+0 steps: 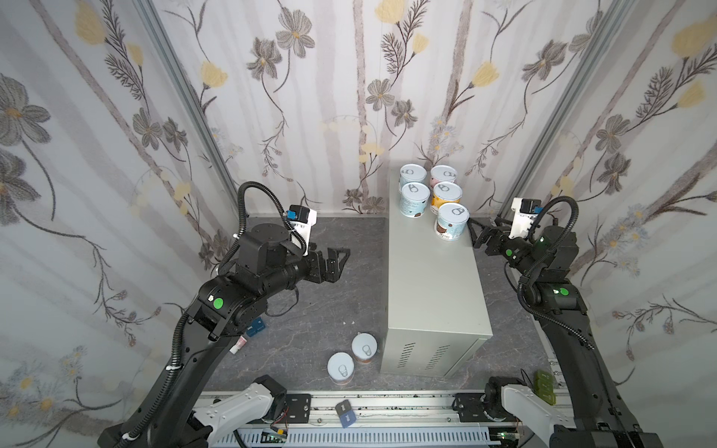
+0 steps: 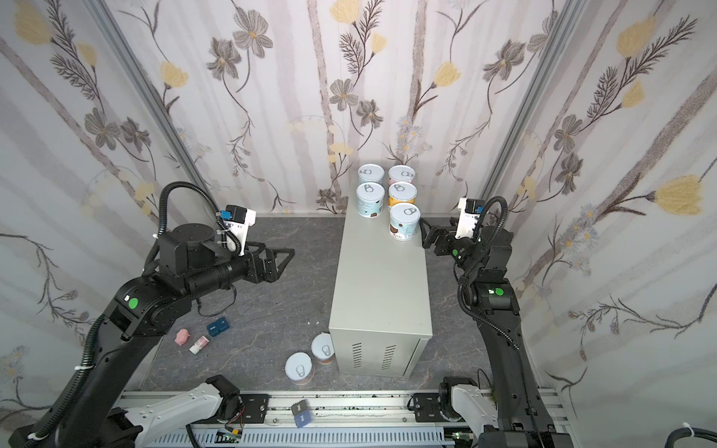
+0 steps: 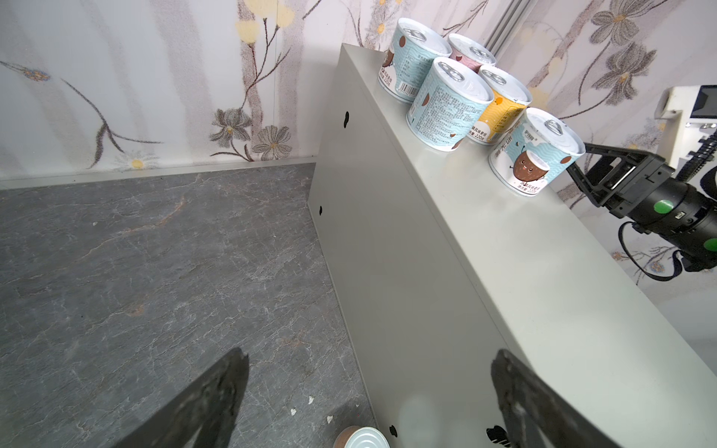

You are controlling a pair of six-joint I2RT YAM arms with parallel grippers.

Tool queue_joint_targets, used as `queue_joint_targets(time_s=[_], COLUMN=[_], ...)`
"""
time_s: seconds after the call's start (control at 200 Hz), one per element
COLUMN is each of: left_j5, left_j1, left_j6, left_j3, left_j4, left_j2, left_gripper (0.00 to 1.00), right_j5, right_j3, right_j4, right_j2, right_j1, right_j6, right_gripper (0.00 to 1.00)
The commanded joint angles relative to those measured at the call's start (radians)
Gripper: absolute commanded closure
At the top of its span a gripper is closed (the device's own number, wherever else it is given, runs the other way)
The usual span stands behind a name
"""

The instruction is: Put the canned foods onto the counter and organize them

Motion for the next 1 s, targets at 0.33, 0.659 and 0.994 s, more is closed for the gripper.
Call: queue_joint_targets(time_s=[0.33, 0.659, 0.994], left_j5=[-0.012, -0.010, -0.013], left_j1=[0.001, 0.002, 0.000], left_j6=[0.005, 0.002, 0.003], left_j3=[-0.001, -0.010, -0.012], left_j4=[0.005, 0.010, 0.007], left_j2=[-0.012, -0.014, -0.022], left_gripper=[0.00, 0.00, 0.00], right_j5=[0.023, 0.024, 0.035], right_j3=[-0.001, -0.003, 0.011], right_j4=[0.047, 0.038, 0.035], right_j2=[0.018, 0.008, 0.010], right_j1=[-0.001, 0.004, 0.001], right_j6=[-0.006, -0.014, -0.015], right_gripper=[0.00, 0.00, 0.00])
